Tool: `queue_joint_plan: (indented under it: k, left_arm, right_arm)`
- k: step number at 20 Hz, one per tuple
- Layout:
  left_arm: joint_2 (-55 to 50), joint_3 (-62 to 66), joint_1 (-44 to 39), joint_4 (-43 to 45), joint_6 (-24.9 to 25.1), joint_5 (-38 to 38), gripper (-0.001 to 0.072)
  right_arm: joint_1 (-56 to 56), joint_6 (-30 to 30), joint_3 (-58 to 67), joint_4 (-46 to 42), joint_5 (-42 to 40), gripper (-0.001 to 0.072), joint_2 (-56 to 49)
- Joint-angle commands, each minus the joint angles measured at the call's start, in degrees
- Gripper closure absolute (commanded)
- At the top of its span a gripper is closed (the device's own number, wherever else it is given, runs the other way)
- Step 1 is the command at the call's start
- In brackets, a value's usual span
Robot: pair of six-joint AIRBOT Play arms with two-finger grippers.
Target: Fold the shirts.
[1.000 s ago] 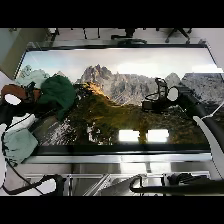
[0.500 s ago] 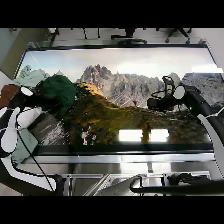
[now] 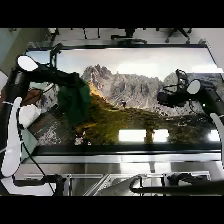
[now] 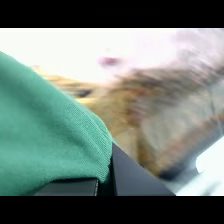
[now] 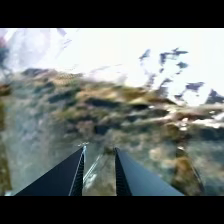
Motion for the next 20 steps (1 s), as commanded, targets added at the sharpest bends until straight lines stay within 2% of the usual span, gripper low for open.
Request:
queue_joint_plan:
  k: [1, 5, 6, 7, 8, 9, 10, 13, 15, 18, 20]
  left_arm:
    - [3.5, -3.1, -12.1, -1.4, -1.6, 1.9, 0.0695]
    - [0.2, -11.3, -21.2, -1.5, -1.7, 12.2, 0.0685]
    - [-1.3, -12.0, -22.3, -1.5, -1.7, 13.7, 0.0526]
    - [-2.9, -11.8, -23.0, -1.6, -1.8, 13.9, 0.0111]
    - [-4.3, -10.8, -22.9, -1.6, -2.7, 12.8, 0.0008]
    - [-5.2, -9.2, -22.3, -1.4, -2.7, 10.4, 0.0008]
    - [-6.1, -7.1, -21.0, -1.4, -2.7, 6.7, 0.0008]
    - [-6.9, -3.6, -15.8, -1.4, -3.6, -5.1, 0.0008]
    - [-6.0, -6.9, -13.1, -1.4, -3.6, -9.6, 0.0008]
    - [-2.9, -18.8, -11.2, -1.4, -3.1, -7.5, 0.0008]
    - [-1.3, -27.4, -11.2, -1.4, -1.9, -3.1, 0.0008]
  right_arm:
    - [-2.8, -1.7, 0.4, 0.0, 4.7, 0.0485, 1.9]
    - [-2.6, -2.4, 0.4, 0.7, 9.9, 0.0485, 2.5]
    - [-2.7, -2.4, 0.4, 1.0, 11.2, 0.0483, 2.5]
    - [-2.6, -2.4, 0.4, 1.5, 12.5, 0.0474, 2.5]
    - [-2.6, -2.5, 0.4, 2.1, 13.8, 0.0397, 2.5]
    - [-2.6, -2.5, 0.4, 2.3, 15.4, 0.0257, 2.5]
    - [-2.5, -2.5, 0.1, 2.3, 17.0, 0.0171, 2.5]
    - [0.0, -2.6, -6.3, 2.7, 17.7, 0.0175, 4.1]
    - [4.0, -5.7, -14.0, 8.9, 14.5, 0.0176, 5.7]
    - [10.8, -11.9, -22.7, 19.7, 3.7, 0.0176, 6.3]
    - [14.4, -12.9, -24.0, 20.3, -2.3, 0.0175, 4.3]
